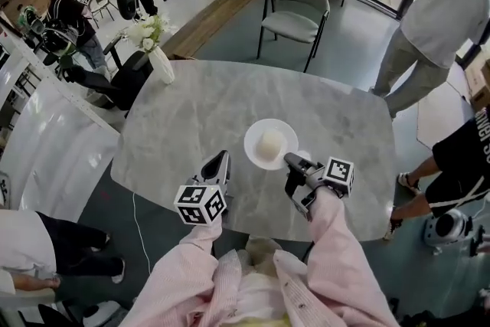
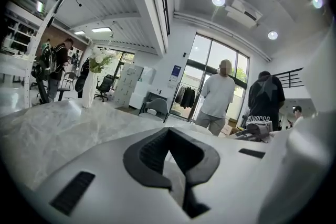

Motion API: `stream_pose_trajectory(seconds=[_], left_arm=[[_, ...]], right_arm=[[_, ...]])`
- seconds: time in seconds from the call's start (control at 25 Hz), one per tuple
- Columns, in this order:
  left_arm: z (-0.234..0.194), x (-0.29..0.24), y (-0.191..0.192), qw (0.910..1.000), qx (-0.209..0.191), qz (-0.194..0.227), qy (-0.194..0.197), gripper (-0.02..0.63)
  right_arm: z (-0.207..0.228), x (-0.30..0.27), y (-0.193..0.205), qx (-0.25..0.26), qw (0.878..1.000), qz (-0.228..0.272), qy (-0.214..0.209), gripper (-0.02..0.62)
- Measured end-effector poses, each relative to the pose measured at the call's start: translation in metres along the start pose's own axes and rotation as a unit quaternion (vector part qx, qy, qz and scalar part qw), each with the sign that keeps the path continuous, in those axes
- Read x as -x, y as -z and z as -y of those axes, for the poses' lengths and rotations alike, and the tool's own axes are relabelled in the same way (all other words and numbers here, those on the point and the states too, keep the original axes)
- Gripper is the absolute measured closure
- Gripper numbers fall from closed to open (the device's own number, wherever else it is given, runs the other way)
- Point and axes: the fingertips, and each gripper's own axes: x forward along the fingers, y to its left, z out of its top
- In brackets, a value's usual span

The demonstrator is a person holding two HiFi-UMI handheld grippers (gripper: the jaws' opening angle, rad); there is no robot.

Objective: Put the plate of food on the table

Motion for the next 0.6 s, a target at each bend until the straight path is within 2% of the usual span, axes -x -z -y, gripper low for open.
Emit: stream_pose_trajectory(seconds=[0.2, 0.36, 0.6], left_arm=[[-0.023, -0.033, 0.002, 0.9996, 0.014, -0.024, -0.008, 0.614], [-0.03, -0.048, 0.018, 0.9986, 0.031, -0.042, -0.011, 0.614], [-0.061, -0.101, 0.038, 0.9955, 0.06, -0.073, -0.013, 0.614]], right_arm=[[0.009, -0.039, -0.025, -0.001, 1.0, -0.004, 0.016, 0.58], [0.024, -0.052, -0.038, 0.001, 1.0, -0.003, 0.023, 0.58], [0.055, -0.1, -0.073, 0.0, 0.999, -0.005, 0.048, 0.58]])
